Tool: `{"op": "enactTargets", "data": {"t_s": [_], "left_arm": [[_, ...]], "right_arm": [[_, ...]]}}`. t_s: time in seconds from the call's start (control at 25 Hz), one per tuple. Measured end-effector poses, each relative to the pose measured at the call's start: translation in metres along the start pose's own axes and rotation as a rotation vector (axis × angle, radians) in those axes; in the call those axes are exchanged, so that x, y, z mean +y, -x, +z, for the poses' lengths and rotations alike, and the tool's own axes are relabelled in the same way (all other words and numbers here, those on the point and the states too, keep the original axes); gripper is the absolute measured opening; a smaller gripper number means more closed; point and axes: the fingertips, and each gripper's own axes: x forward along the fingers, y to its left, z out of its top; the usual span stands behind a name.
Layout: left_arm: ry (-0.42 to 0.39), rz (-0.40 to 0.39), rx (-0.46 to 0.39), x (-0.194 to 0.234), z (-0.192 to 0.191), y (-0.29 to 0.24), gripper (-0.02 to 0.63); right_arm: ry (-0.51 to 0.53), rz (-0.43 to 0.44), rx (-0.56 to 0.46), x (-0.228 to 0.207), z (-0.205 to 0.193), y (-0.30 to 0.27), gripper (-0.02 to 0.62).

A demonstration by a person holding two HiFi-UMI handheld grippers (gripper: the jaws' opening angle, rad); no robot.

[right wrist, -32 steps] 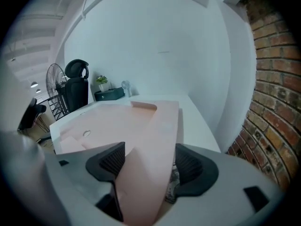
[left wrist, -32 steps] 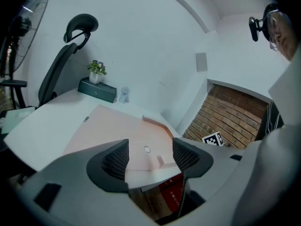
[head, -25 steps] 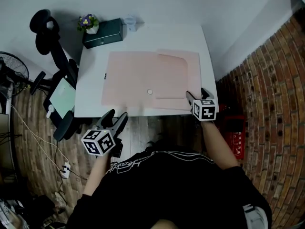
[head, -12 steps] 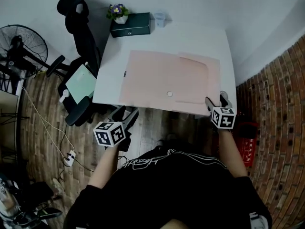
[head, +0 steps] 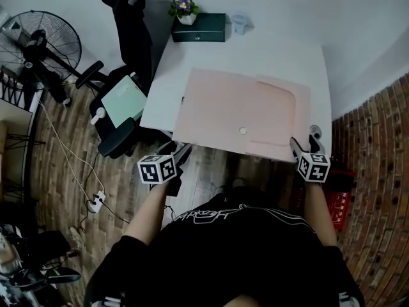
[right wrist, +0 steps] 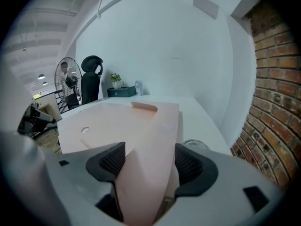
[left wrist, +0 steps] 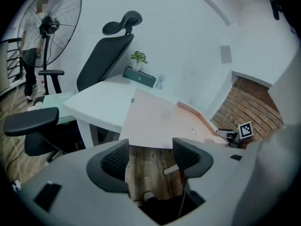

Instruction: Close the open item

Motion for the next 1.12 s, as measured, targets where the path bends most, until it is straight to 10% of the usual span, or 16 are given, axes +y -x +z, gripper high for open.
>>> {"op": "enactTargets", "data": {"t_s": [1.12], "left_arm": [[0.095, -0.009, -0.048, 0.027, 0.014, -0.010, 0.215]], "right_arm": [[-0.001, -0.006, -0.019, 0.002, -0.002, 0.002, 0.325]]}}
